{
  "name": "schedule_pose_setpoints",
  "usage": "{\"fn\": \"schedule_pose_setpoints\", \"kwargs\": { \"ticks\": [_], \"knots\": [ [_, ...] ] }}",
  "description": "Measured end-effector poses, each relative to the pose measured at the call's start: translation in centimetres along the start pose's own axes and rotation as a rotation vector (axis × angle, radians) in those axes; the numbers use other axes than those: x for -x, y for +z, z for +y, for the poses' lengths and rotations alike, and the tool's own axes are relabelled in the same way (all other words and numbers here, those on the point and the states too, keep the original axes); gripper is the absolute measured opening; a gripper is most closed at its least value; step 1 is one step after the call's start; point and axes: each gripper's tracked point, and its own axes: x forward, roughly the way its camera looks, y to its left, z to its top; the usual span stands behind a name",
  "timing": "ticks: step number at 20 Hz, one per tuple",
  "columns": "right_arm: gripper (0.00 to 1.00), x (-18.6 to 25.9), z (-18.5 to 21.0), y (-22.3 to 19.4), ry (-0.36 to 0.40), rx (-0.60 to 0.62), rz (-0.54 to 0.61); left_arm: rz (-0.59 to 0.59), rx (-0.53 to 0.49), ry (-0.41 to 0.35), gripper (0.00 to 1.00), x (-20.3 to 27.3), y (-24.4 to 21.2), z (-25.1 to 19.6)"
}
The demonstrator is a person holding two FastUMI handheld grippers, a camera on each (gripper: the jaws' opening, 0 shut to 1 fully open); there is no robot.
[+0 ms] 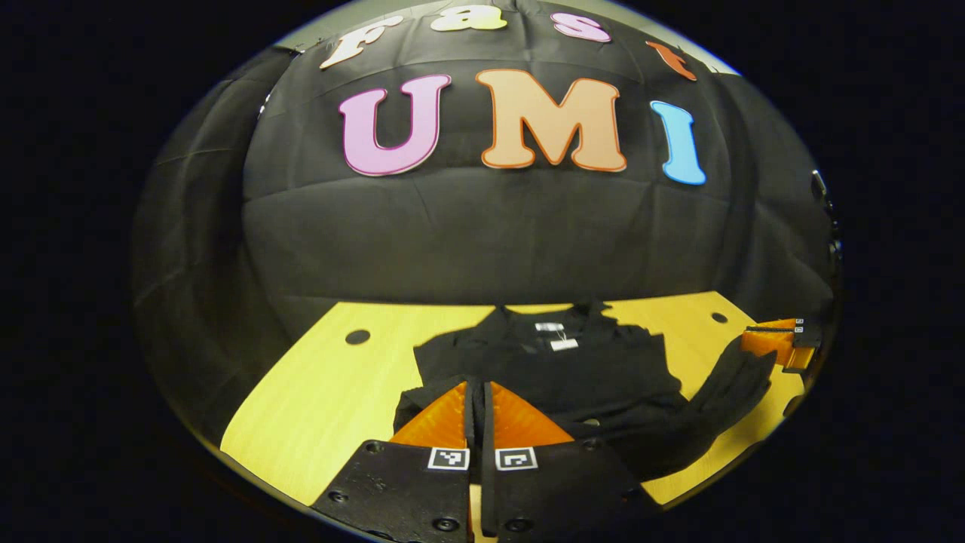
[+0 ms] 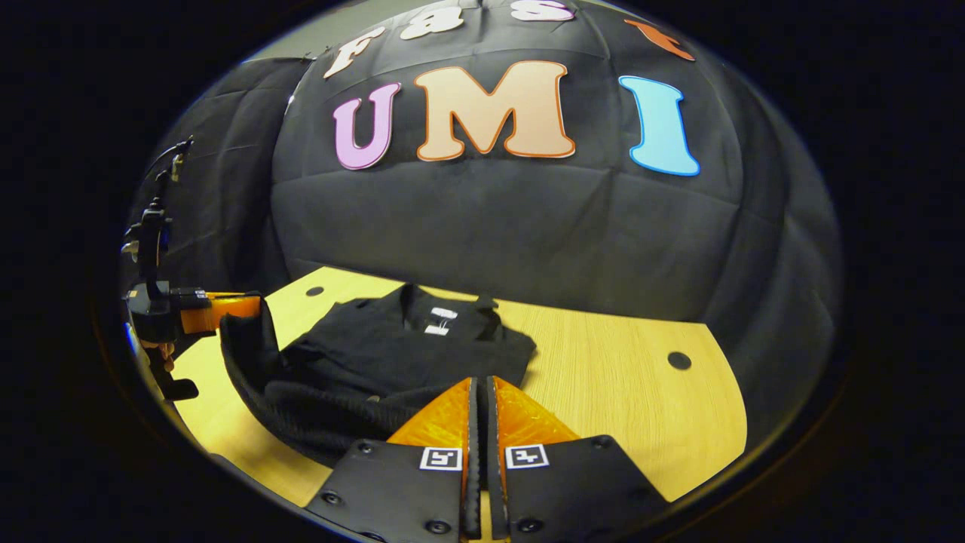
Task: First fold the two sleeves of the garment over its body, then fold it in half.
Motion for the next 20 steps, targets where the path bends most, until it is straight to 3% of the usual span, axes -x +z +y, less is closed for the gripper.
{"fn": "schedule_pose_setpoints", "kwargs": {
  "ticks": [6, 13, 14, 17, 18, 20],
  "knots": [
    [0.07, -10.1, -3.8, 5.1, -0.041, -0.059, -0.027, -0.042, 0.022, 0.094, 0.00, -8.7, 3.5, 2.3],
    [0.07, -18.5, -3.9, 6.1, -0.008, -0.116, -0.003, -0.031, 0.073, 0.205, 0.00, -15.6, 1.1, 3.9],
    [0.25, -18.7, -4.1, 5.8, -0.006, -0.128, 0.008, -0.033, 0.071, 0.209, 0.09, -15.7, 1.1, 4.0],
    [0.80, -17.5, -5.3, 5.1, -0.018, -0.132, 0.038, -0.085, 0.106, 0.247, 0.93, -15.0, 2.4, 5.7],
    [0.98, -17.5, -5.6, 5.0, -0.019, -0.133, 0.031, -0.107, 0.132, 0.252, 0.97, -14.3, 3.1, 6.2],
    [0.99, -15.4, -6.1, 6.1, -0.009, -0.135, -0.007, -0.136, 0.180, 0.258, 0.95, -12.7, 4.2, 7.0]
  ]
}}
